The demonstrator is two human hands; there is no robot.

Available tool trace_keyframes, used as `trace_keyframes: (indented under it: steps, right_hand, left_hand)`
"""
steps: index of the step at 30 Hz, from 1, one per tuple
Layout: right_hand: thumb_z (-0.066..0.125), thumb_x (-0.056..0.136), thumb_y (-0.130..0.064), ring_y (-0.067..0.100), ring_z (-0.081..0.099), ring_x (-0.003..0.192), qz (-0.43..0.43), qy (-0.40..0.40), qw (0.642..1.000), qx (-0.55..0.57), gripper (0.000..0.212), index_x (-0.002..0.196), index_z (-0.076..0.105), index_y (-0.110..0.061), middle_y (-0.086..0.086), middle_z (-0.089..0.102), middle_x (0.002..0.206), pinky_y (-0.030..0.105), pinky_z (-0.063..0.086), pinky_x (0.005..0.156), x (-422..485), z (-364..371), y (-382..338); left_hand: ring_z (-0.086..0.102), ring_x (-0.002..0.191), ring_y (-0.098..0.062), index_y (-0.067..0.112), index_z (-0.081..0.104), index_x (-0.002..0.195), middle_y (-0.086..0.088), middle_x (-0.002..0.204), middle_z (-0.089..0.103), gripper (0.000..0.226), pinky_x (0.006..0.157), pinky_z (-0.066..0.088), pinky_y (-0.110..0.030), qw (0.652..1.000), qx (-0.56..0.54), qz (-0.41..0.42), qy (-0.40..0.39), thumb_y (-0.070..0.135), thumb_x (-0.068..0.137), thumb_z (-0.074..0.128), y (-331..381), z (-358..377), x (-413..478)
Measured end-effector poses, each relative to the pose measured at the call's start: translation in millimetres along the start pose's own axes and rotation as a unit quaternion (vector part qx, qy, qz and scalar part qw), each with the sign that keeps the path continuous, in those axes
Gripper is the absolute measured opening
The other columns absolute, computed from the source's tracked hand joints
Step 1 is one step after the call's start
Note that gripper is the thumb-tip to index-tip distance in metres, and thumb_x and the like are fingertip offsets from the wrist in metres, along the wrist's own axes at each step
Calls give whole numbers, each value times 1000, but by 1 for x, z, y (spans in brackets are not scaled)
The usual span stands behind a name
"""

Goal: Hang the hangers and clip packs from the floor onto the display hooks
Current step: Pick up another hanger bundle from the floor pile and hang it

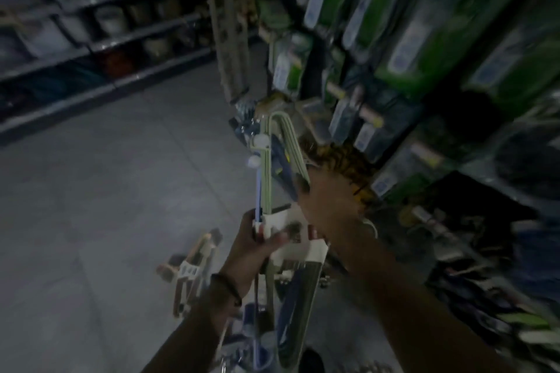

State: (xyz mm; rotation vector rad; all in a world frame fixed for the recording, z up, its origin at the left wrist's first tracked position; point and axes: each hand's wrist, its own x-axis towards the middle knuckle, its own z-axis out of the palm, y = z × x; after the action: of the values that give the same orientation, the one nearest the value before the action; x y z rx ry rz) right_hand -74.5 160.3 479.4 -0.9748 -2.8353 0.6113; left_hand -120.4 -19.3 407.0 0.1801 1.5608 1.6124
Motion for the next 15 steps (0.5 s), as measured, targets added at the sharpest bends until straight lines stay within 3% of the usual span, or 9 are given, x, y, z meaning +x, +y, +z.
trace_keyframes:
  steps: [2, 4, 5, 8, 10, 11, 13, 14, 15]
  right_hand:
    - [42, 108, -44, 28, 65, 74, -4, 29, 1000, 3, 31, 99, 57, -19, 3, 59, 78, 33, 46, 61, 8, -71, 13]
    - [44, 109, -39, 22, 57, 60, -10, 51, 998, 20, 29, 87, 51, -21, 1, 51, 69, 36, 48, 53, 12, -130, 28]
    - [45, 109, -37, 21, 56, 58, -18, 61, 998, 30, 31, 82, 48, -23, 1, 51, 68, 37, 50, 53, 11, -159, 35]
    - [46, 110, -35, 17, 55, 56, -34, 94, 994, 33, 33, 81, 51, -19, 2, 54, 68, 31, 44, 48, 2, -242, 54]
    - [45, 111, -35, 14, 50, 51, -16, 117, 993, 2, 35, 81, 50, -19, 1, 51, 65, 28, 34, 43, -9, -294, 61]
    - [46, 111, -36, 15, 51, 52, -6, 131, 991, -19, 34, 82, 50, -19, 2, 52, 66, 29, 35, 42, -16, -319, 64]
    - [46, 111, -39, 20, 58, 57, 4, 163, 986, -24, 32, 90, 56, -17, 5, 59, 71, 33, 44, 46, -27, -362, 74]
    - [46, 110, -40, 22, 59, 57, 17, 194, 981, -19, 33, 89, 56, -17, 6, 61, 73, 34, 46, 47, -37, -383, 80]
    - [46, 110, -42, 22, 59, 57, 30, 217, 976, -18, 36, 84, 54, -18, 7, 61, 72, 34, 44, 46, -47, -400, 82]
  left_hand:
    - [73, 102, -35, 30, 61, 118, -16, 113, 72, 48, 79, 62, -43, 999, 12, 42, -18, 60, 83, 77, 59, 46, -7]
    - [70, 107, -40, 30, 69, 123, -18, 114, 72, 62, 91, 61, -50, 996, 19, 80, -27, 75, 80, 73, 109, 89, -8]
    - [70, 102, -43, 23, 70, 127, -21, 111, 73, 74, 87, 61, -47, 993, 32, 105, -37, 78, 78, 72, 134, 111, -10]
    - [62, 68, -45, 1, 70, 96, -41, 84, 60, 99, 68, 58, -45, 985, 85, 144, -35, 94, 62, 68, 193, 171, -18]
    - [60, 58, -34, 1, 64, 74, -29, 68, 58, 94, 68, 57, -45, 980, 124, 157, -11, 94, 63, 65, 224, 200, -20]
    - [59, 56, -27, 9, 59, 65, -15, 62, 57, 83, 69, 55, -45, 976, 143, 164, -8, 92, 66, 66, 240, 214, -18]
    - [59, 71, -21, 32, 57, 74, 0, 77, 57, 63, 81, 58, -49, 970, 161, 176, -37, 94, 65, 68, 268, 239, -16]
    - [58, 73, -22, 35, 56, 79, 1, 82, 56, 62, 82, 58, -48, 968, 165, 182, -55, 93, 64, 69, 285, 256, -23]
    - [55, 64, -21, 32, 54, 77, 2, 75, 54, 60, 71, 55, -42, 961, 170, 210, -60, 89, 69, 71, 298, 267, -27]
